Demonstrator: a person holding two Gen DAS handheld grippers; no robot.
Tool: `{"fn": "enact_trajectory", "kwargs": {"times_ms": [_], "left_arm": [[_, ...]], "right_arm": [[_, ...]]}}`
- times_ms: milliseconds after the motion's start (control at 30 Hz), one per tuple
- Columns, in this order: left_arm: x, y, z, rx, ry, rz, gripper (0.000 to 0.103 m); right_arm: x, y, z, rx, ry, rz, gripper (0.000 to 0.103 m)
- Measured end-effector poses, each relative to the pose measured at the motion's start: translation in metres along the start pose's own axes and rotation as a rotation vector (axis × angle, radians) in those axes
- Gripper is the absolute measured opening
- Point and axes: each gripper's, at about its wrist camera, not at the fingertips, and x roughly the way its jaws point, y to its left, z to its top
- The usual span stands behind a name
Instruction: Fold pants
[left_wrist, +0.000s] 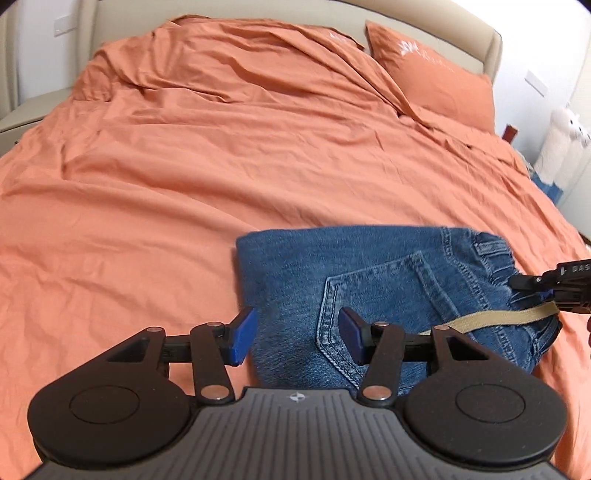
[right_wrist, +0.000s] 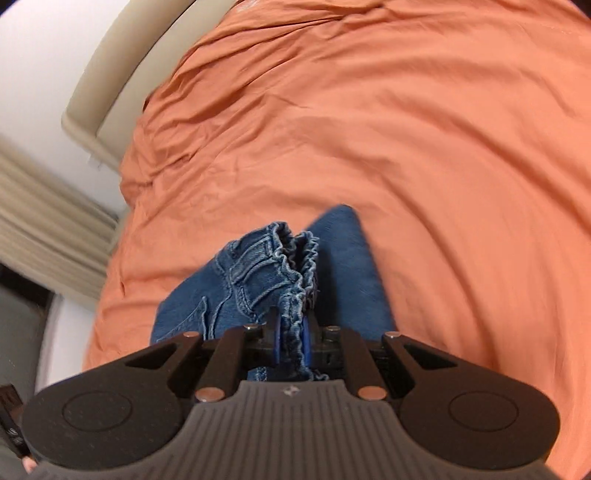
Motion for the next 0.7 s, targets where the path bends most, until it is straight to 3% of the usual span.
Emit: {"fn": "enact_trajectory", "kwargs": {"times_ms": [167,300,433,500,600,700], "left_arm": [[0.012,-0.002,0.003,0.030,0.017,-0.009,0.061],[0.028,-0.004,0.007,0.036,0.039,0.020,0.061],[0.040,-0.005,0.008,0.026,0.061,0.046,0.061],[0.043,-0.005,0.009,0.023,0.069,0.075,0.060],[0.036,-0.009,0.013,0.037,0.042,0.109,0.058],[0.025,-0.012,0.018,0.059,0.000,0.091,0.058]], "right_arm": [[-0.018,-0.006,-0.013,-0.034,-0.097,0.089,0.006],[0.006,-0.030,-0.019,-0.070,-0.070,-0.076,0.006],[0.015,-0.045,-0.021,-0.029,-0.061,-0.058,0.007],[0.014,-0.040,-0.022,-0.055,-0.069,-0.077,0.011],[-0.003,-0.018,-0.025,-0.135,-0.117,-0.134,0.025],[-0.028,0.007,-0.028,-0.261,-0.199,-0.208,0.024]]}}
